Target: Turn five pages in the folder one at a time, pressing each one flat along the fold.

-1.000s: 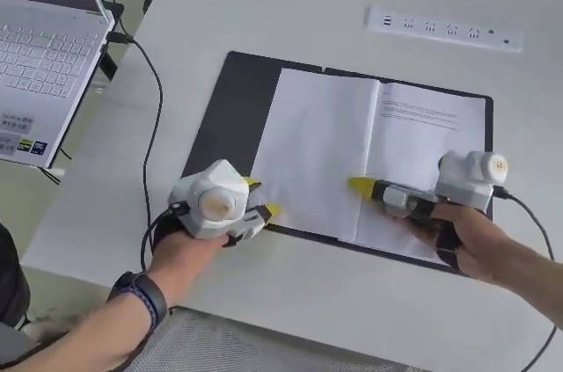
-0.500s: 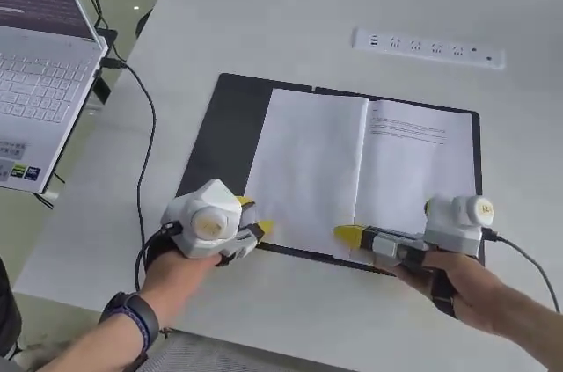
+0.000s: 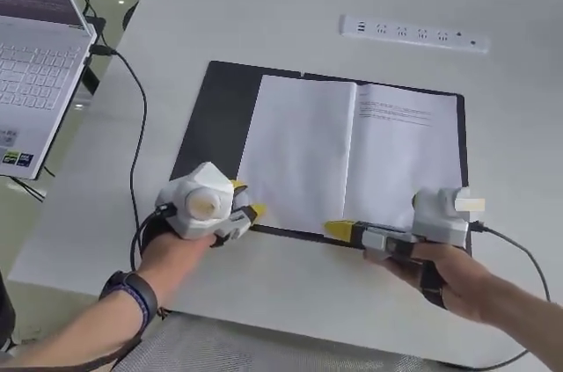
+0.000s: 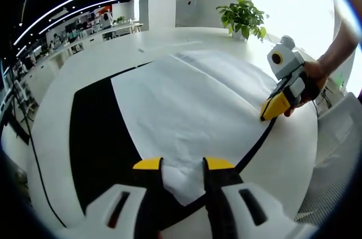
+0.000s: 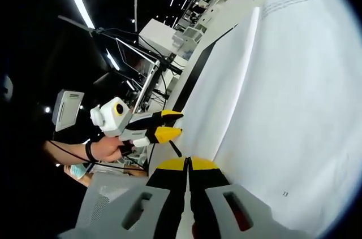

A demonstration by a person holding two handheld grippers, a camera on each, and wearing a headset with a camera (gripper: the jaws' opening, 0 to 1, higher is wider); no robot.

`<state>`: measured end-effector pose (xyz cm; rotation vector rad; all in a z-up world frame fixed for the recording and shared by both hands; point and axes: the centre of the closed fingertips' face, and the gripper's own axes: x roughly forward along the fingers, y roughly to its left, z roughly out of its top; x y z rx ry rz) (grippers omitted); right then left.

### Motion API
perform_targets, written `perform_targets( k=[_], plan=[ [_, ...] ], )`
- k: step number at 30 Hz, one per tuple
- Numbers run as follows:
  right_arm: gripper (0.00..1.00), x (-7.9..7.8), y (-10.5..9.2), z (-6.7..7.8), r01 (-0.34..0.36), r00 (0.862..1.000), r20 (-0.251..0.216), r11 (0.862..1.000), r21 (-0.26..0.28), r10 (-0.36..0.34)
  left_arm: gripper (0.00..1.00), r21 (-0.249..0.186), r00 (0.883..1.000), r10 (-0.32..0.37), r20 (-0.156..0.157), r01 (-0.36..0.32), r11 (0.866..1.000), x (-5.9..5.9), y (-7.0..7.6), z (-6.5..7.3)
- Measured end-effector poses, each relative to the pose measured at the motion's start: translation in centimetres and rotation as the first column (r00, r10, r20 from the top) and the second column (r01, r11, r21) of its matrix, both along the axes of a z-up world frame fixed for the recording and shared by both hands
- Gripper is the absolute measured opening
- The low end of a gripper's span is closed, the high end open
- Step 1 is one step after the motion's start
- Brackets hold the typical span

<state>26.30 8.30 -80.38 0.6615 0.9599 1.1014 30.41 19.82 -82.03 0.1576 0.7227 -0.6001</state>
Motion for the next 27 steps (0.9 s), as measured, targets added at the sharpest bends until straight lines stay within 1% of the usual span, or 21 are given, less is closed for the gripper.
perform_targets(
  k=[4, 10, 13, 15, 16, 18, 22, 23, 24, 25, 26, 27],
  plan=[
    [0.00, 0.0, 0.0, 0.0, 0.008, 1.000, 0.000, 1.000, -0.008, -0.008, 0.27, 0.006, 1.000, -0.007, 0.002, 0.007, 1.000, -0.1, 0.0, 0.0],
    [0.00, 0.1, -0.1, -0.2, 0.026, 1.000, 0.002, 0.999, -0.021, -0.026, 0.26, 0.011, 1.000, -0.018, -0.004, 0.018, 1.000, -0.1, 0.0, 0.1],
    [0.00, 0.0, -0.1, 0.0, 0.033, 0.999, 0.000, 0.999, -0.020, -0.033, 0.26, 0.015, 1.000, -0.026, -0.007, 0.026, 1.000, -0.1, 0.0, 0.2],
    [0.00, -0.1, -0.1, 0.1, 0.026, 1.000, 0.001, 1.000, -0.018, -0.026, 0.27, 0.014, 1.000, -0.025, -0.010, 0.025, 1.000, -0.1, -0.1, 0.2],
    [0.03, -0.2, -0.1, 0.1, 0.015, 1.000, 0.003, 1.000, -0.022, -0.015, 0.27, 0.013, 1.000, -0.024, -0.011, 0.024, 1.000, -0.1, -0.1, 0.2],
    [0.06, -0.4, -0.1, 0.6, 0.002, 1.000, 0.008, 1.000, -0.023, -0.002, 0.28, 0.009, 1.000, -0.024, -0.013, 0.024, 1.000, -0.1, -0.1, 0.2],
    [0.12, -0.2, -0.6, 1.1, 0.012, 1.000, 0.023, 1.000, -0.029, -0.011, 0.30, 0.012, 0.999, -0.027, -0.019, 0.028, 1.000, -0.2, -0.3, 0.3],
    [0.14, -0.2, -0.8, 1.2, 0.013, 0.999, 0.030, 0.999, -0.041, -0.011, 0.30, 0.013, 0.999, -0.028, -0.022, 0.028, 1.000, -0.2, -0.4, 0.3],
    [0.16, -0.1, -0.9, 1.3, 0.011, 0.999, 0.051, 0.999, -0.052, -0.009, 0.31, 0.013, 0.999, -0.029, -0.025, 0.029, 0.999, -0.3, -0.4, 0.3],
    [0.18, -0.1, -1.1, 1.8, 0.019, 0.997, 0.070, 0.999, -0.049, -0.016, 0.31, 0.013, 0.999, -0.031, -0.028, 0.031, 0.999, -0.3, -0.4, 0.2],
    [0.18, -0.1, -1.2, 2.0, 0.023, 0.997, 0.069, 0.999, -0.045, -0.020, 0.32, 0.012, 0.999, -0.030, -0.029, 0.030, 0.999, -0.3, -0.4, 0.2],
    [0.19, 0.0, -1.5, 2.1, 0.035, 0.996, 0.078, 0.998, -0.043, -0.032, 0.32, 0.010, 0.999, -0.029, -0.031, 0.029, 1.000, -0.3, -0.4, 0.2]
  ],
)
